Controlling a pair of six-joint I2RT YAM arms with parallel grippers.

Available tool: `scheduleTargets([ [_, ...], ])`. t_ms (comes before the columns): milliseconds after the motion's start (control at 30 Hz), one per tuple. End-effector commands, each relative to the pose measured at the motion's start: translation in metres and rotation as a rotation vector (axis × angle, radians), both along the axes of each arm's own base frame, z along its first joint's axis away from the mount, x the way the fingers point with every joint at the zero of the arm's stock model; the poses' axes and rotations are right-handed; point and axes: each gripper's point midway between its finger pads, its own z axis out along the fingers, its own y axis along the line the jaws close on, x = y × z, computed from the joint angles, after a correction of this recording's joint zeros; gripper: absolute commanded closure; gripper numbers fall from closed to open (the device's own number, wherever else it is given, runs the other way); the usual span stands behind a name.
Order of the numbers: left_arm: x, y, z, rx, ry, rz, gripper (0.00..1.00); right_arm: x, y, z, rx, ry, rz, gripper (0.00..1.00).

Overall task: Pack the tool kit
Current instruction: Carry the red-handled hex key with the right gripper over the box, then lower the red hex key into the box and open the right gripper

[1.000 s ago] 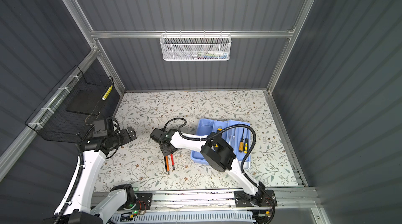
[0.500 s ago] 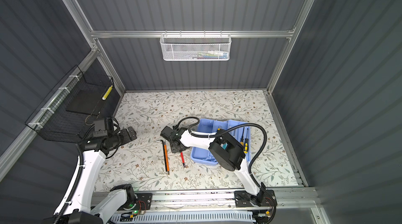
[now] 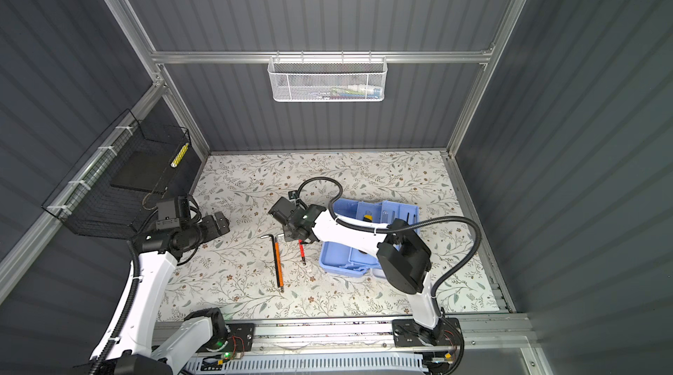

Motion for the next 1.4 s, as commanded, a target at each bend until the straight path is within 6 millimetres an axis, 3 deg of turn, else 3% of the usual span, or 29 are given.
scheduleTargets([
  [0, 0.001, 0.0, 0.003, 0.003, -0.009, -0.014, 0.01, 0.014, -0.035, 0.034, -0.015, -0.095, -0.085, 0.99],
  [100, 0.002, 0.0, 0.003, 0.003, -0.01, -0.013, 0.01, 0.016, -0.062, 0.054, -0.01, -0.136, -0.14, 0.99],
  [200, 0.002, 0.001, 0.002, 0.003, -0.006, -0.013, 0.01, 0.016, -0.095, 0.059, -0.045, -0.159, -0.202, 0.99],
  [300, 0.002, -0.001, 0.002, -0.003, -0.006, -0.019, 0.01, 0.015, -0.124, 0.047, -0.073, -0.142, -0.26, 1.0],
  [433, 0.002, -0.001, 0.001, -0.005, -0.004, -0.022, 0.01, 0.018, -0.144, 0.024, -0.109, -0.11, -0.304, 1.0],
  [733, 0.003, -0.002, 0.001, -0.012, -0.007, -0.023, 0.01, 0.028, -0.135, -0.024, -0.116, -0.042, -0.324, 1.0],
  [1200, 0.003, -0.001, 0.001, -0.007, -0.005, -0.021, 0.01, 0.041, -0.121, -0.077, -0.034, 0.071, -0.344, 1.0],
  [1367, 0.003, 0.0, 0.001, -0.004, -0.004, -0.014, 0.0, 0.043, -0.12, -0.088, -0.013, 0.097, -0.353, 0.9],
])
